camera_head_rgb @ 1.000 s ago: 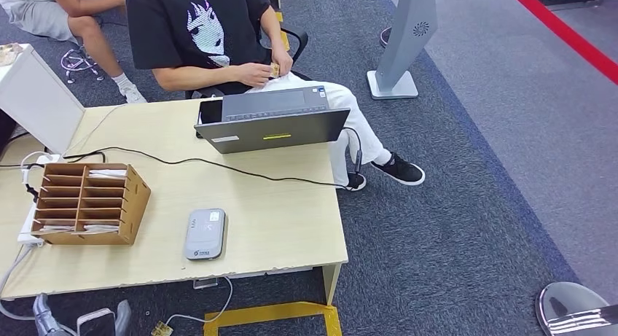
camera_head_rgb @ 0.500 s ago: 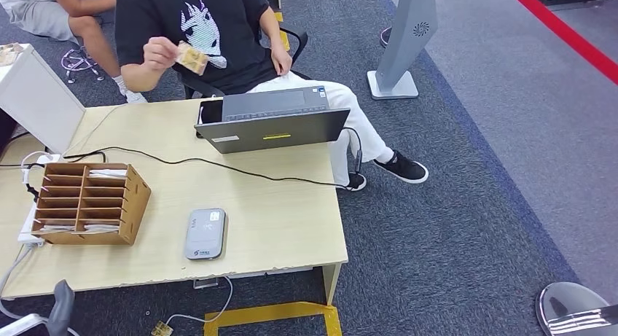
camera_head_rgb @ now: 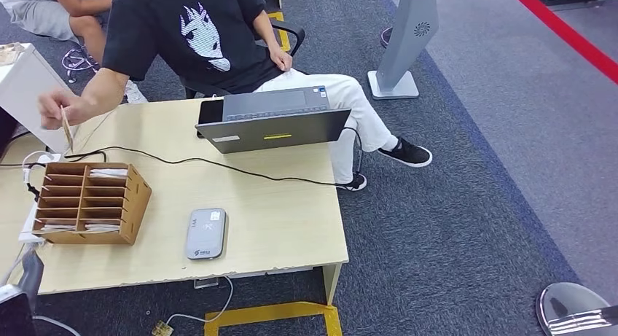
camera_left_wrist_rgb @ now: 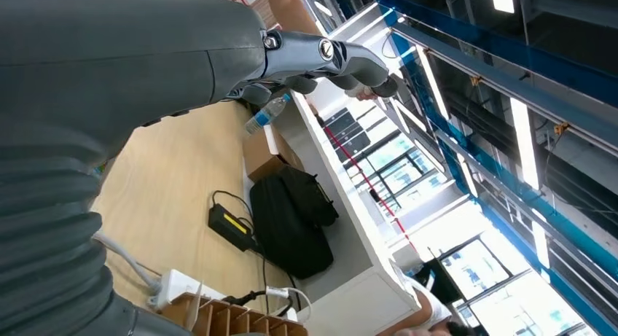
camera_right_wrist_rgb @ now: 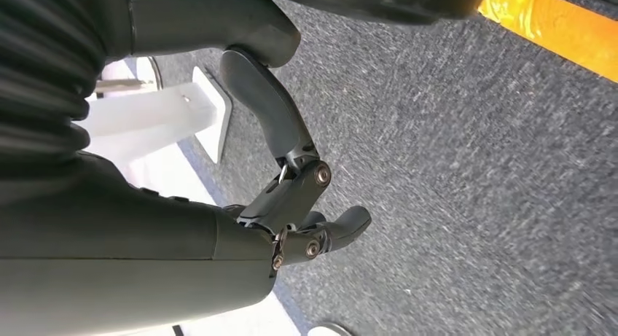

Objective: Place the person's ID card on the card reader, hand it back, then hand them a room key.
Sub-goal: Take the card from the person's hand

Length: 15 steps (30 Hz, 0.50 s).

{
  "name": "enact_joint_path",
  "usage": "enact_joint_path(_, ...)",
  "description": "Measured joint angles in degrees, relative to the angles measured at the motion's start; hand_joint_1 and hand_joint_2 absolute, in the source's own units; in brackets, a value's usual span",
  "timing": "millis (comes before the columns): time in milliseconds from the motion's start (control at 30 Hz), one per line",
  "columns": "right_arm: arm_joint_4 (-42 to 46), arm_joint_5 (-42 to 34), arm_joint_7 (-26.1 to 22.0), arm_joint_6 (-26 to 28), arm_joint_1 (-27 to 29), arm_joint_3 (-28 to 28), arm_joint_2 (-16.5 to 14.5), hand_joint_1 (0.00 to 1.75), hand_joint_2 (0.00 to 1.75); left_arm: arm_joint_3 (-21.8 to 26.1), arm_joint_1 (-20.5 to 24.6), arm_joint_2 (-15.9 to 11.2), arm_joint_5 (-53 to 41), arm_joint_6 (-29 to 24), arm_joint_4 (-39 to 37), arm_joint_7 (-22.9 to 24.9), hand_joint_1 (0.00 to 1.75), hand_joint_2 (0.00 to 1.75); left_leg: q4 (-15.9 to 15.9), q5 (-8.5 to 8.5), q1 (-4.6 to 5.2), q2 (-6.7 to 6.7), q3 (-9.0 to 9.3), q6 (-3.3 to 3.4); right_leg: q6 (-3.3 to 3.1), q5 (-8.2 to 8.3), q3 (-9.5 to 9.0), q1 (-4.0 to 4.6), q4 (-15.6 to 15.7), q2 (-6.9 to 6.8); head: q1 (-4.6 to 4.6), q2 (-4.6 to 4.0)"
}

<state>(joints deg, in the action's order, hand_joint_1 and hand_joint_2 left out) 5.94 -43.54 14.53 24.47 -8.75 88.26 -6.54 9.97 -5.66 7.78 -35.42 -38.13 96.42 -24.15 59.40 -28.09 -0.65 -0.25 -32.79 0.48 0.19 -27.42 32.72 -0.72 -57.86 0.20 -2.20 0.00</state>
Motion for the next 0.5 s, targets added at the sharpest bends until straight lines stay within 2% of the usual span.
enact_joint_path(267, 0.09, 1.81, -0.06, -0.97, -1.02, 0.0, 0.05, 0.0, 1.75, 0.17, 12.3, -7.08, -2.59, 2.62, -15.15, 5.92, 0.0, 1.75, 0.0, 0.17, -0.04, 0.0, 0.02, -0.13, -0.09, 0.1, 0.01, 0.01, -0.06, 0.01, 0.0, 0.0)
enact_joint_path(500, 0.09, 1.35, -0.86, -0.83, -1.2, 0.0, 0.1, 0.0, 1.75, 0.17, 19.36, -9.06, -1.11, 3.74, -25.79, 7.88, 0.0, 1.75, 0.0, 0.17, -0.03, 0.0, 0.01, -0.13, -0.1, 0.11, 0.01, 0.01, -0.05, 0.02, -0.01, 0.0)
